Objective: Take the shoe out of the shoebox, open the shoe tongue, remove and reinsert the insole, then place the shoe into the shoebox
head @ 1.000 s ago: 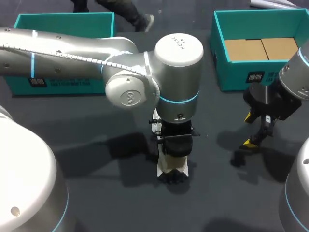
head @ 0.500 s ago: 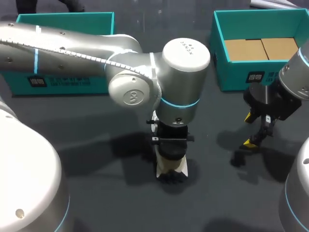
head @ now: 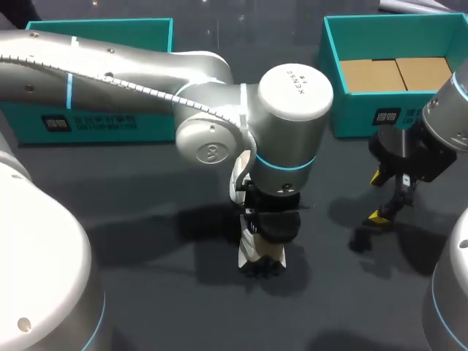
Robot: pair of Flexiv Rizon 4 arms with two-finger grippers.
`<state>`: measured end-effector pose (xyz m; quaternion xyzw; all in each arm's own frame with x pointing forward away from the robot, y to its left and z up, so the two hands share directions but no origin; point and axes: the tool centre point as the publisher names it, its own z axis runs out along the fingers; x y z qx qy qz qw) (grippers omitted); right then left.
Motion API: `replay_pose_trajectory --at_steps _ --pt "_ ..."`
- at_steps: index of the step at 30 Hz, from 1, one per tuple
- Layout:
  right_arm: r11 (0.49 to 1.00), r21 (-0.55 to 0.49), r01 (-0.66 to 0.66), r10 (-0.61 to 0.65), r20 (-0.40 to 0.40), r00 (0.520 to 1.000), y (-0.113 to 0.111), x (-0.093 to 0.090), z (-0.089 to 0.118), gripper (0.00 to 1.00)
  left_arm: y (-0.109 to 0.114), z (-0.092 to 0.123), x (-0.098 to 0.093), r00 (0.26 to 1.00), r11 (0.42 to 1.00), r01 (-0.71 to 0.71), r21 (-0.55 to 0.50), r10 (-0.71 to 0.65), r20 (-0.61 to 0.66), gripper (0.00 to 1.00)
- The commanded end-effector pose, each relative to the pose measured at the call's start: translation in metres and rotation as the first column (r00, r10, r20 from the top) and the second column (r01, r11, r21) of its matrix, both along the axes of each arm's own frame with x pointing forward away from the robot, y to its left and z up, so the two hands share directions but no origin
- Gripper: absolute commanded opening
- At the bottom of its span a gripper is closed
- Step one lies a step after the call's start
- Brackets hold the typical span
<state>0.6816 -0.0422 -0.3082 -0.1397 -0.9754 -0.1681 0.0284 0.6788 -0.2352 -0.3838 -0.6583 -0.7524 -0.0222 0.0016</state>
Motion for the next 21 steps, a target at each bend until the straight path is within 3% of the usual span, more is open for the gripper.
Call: replay_pose_trajectory --at_steps 1,6,21 --pt "1.0 -0.001 0.0 0.0 0.003 1.0 0.0 -0.002 0.0 1.0 0.016 0.029 -0.004 0.997 0.996 -0.014 -0.086 0.021 0.073 0.0" --pt "1.0 -0.001 0.0 0.0 0.003 1.0 0.0 -0.002 0.0 1.0 0.016 0.035 0.004 0.991 0.993 -0.042 -0.109 0.055 0.123 0.0" --pt "1.0 -0.001 0.0 0.0 0.003 1.0 0.0 -0.002 0.0 1.0 0.005 0.023 0.026 0.993 0.994 -0.052 -0.098 0.063 0.104 0.03"
